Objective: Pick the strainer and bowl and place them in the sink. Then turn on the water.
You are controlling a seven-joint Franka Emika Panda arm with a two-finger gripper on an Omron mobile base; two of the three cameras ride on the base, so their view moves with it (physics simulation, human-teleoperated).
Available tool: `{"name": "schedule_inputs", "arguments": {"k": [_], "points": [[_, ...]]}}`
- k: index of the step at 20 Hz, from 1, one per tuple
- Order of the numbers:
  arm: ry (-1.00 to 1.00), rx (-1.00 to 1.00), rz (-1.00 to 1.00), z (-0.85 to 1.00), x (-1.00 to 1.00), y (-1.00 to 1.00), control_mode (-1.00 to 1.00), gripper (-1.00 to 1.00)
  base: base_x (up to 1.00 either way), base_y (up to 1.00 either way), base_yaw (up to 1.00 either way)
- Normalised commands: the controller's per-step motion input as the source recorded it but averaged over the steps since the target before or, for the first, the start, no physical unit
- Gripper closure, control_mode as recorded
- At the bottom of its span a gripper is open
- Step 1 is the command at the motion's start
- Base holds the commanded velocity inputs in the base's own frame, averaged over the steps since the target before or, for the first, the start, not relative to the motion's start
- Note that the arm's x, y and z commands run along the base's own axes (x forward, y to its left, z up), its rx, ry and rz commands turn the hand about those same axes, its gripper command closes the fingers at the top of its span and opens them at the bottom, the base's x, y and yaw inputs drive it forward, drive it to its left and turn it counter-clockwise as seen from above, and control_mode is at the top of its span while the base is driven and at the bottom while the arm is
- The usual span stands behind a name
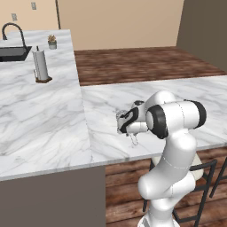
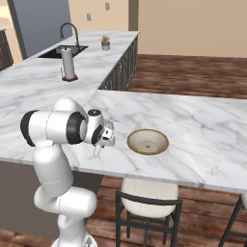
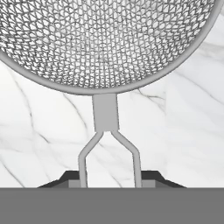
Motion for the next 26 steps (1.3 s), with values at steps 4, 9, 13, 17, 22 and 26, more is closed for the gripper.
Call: {"name": "schedule_inputs", "arguments": {"k": [4,9,13,17,22,26], "points": [[-0.05,0.0,0.0,0.1,-0.01,0.0,-1.0,1.0,0.0,0.0,0.0],[-0.12,0.0,0.0,0.34,-0.1,-0.02,-1.0,1.0,0.0,0.0,0.0],[-0.1,0.0,0.0,0.53,-0.14,-0.11,-1.0,1.0,0.0,0.0,0.0],[-0.07,0.0,0.0,0.6,-0.26,-0.16,-1.0,1.0,0.0,0.0,0.0],[-0.01,0.0,0.0,0.7,-0.3,-0.16,-1.0,1.0,0.0,0.0,0.0],[0.0,0.0,0.0,0.76,-0.25,-0.08,-1.0,1.0,0.0,0.0,0.0]]}}
